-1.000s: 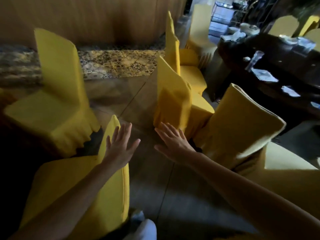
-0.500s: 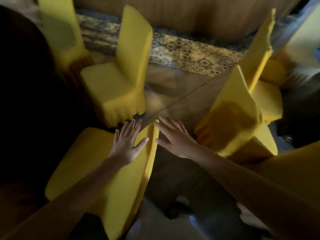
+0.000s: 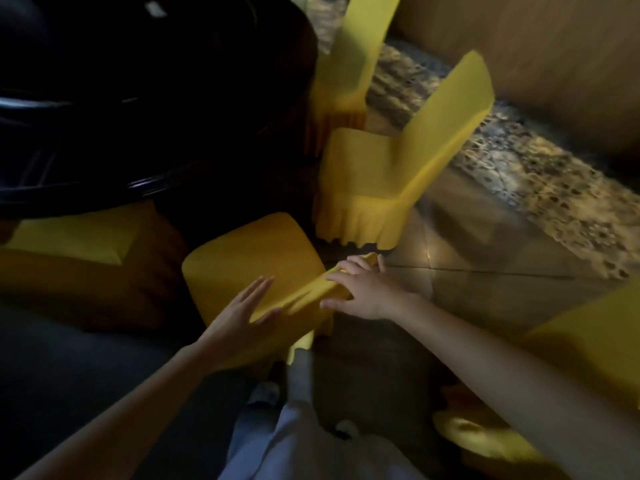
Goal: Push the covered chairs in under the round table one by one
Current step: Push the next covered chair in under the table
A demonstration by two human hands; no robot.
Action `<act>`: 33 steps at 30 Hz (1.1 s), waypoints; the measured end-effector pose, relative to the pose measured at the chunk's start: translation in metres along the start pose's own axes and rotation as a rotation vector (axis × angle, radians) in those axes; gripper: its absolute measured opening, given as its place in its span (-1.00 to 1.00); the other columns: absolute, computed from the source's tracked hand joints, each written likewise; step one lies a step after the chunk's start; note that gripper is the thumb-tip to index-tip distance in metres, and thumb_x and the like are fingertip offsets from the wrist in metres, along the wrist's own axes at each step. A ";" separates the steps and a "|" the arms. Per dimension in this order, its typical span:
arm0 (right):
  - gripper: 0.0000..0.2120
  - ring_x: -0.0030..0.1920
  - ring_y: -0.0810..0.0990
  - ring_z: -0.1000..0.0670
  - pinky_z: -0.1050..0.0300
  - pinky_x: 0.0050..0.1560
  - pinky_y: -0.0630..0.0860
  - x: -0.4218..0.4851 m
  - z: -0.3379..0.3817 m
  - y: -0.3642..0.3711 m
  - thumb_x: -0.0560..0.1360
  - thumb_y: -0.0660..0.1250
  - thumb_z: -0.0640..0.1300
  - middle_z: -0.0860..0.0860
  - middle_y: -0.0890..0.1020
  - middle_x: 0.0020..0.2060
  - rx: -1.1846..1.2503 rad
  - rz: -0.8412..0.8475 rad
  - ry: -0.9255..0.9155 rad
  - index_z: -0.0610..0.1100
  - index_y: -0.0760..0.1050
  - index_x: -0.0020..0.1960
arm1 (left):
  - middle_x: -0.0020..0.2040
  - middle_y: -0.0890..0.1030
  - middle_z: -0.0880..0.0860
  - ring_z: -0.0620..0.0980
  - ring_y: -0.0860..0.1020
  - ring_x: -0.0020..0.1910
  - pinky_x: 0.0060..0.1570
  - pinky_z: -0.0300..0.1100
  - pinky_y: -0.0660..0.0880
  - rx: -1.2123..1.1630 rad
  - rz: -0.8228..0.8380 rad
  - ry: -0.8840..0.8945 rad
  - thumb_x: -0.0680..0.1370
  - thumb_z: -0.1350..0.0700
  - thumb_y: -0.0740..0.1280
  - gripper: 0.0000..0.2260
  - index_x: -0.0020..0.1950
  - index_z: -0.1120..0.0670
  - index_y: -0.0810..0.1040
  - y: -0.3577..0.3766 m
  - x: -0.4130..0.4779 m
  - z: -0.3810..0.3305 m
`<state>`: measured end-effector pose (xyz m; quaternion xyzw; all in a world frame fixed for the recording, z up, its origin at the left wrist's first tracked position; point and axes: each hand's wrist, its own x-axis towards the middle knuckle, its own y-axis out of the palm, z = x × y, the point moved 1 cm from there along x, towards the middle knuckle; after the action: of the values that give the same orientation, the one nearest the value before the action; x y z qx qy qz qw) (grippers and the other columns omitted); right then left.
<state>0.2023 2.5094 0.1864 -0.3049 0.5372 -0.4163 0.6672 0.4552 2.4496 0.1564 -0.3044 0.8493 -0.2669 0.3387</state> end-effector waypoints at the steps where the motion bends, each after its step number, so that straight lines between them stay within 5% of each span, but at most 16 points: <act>1: -0.32 0.53 -0.03 -0.07 -0.41 0.42 -0.21 -0.001 0.001 0.001 0.47 0.02 0.41 -0.02 0.16 0.51 -0.031 -0.017 -0.021 0.09 0.16 0.48 | 0.54 0.11 -0.06 0.00 0.18 0.48 0.38 0.00 0.28 -0.032 0.004 -0.056 0.47 -0.27 0.15 -0.40 0.48 -0.23 0.07 0.004 -0.011 0.007; 4: -0.30 0.50 0.07 -0.09 -0.41 0.41 -0.15 0.001 0.002 0.002 0.44 0.02 0.44 -0.03 0.23 0.47 -0.114 -0.064 -0.057 0.10 0.18 0.47 | 0.31 0.45 -0.03 -0.12 0.49 0.14 0.02 -0.21 0.49 -0.033 0.002 -0.169 0.52 -0.21 0.18 -0.53 0.42 -0.18 0.27 0.010 -0.041 0.018; 6: -0.31 0.47 0.13 -0.11 -0.42 0.40 -0.09 0.004 0.005 0.002 0.43 0.03 0.45 -0.04 0.27 0.43 -0.143 -0.081 -0.063 0.11 0.21 0.43 | 0.15 0.50 -0.10 -0.21 0.50 -0.04 -0.16 -0.31 0.44 -0.031 -0.052 -0.188 0.53 -0.19 0.21 -0.55 0.41 -0.15 0.31 0.010 -0.055 0.018; 11: -0.37 0.44 0.18 -0.14 -0.40 0.41 -0.03 0.009 0.013 0.006 0.46 0.03 0.41 -0.08 0.28 0.39 -0.201 -0.111 -0.071 0.08 0.24 0.40 | 0.14 0.57 -0.07 -0.20 0.49 -0.11 -0.23 -0.35 0.41 0.157 -0.202 -0.197 0.50 -0.26 0.21 -0.53 0.37 -0.16 0.36 0.014 -0.057 0.008; 22: -0.47 0.44 0.12 -0.11 -0.46 0.37 -0.13 0.038 0.003 0.008 0.49 0.00 0.37 0.01 0.26 0.38 -0.104 -0.080 -0.068 0.11 0.25 0.35 | 0.13 0.58 -0.11 -0.27 0.51 -0.10 -0.16 -0.40 0.43 0.144 -0.198 -0.156 0.24 -0.54 -0.02 -0.21 0.31 -0.15 0.43 0.003 -0.027 0.027; 28: -0.49 0.43 0.16 -0.11 -0.45 0.37 -0.08 0.070 0.011 -0.006 0.49 0.02 0.37 0.04 0.29 0.37 -0.081 -0.100 -0.096 0.11 0.30 0.31 | 0.02 0.65 -0.11 -0.25 0.55 -0.17 -0.20 -0.32 0.53 0.220 -0.322 -0.177 0.35 -0.38 0.22 -0.45 0.22 -0.11 0.53 -0.026 -0.005 0.035; 33: -0.42 0.35 0.31 -0.07 -0.35 0.37 0.07 0.093 0.026 -0.009 0.46 -0.05 0.41 0.05 0.40 0.30 -0.196 -0.081 -0.193 0.09 0.30 0.31 | 0.04 0.65 -0.10 -0.17 0.58 -0.10 -0.13 -0.25 0.55 0.233 -0.330 -0.246 0.23 -0.53 0.18 -0.27 0.18 -0.09 0.57 -0.043 -0.004 0.058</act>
<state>0.2328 2.4222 0.1575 -0.4288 0.4959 -0.3569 0.6655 0.5146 2.4086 0.1502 -0.4280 0.7040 -0.3758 0.4242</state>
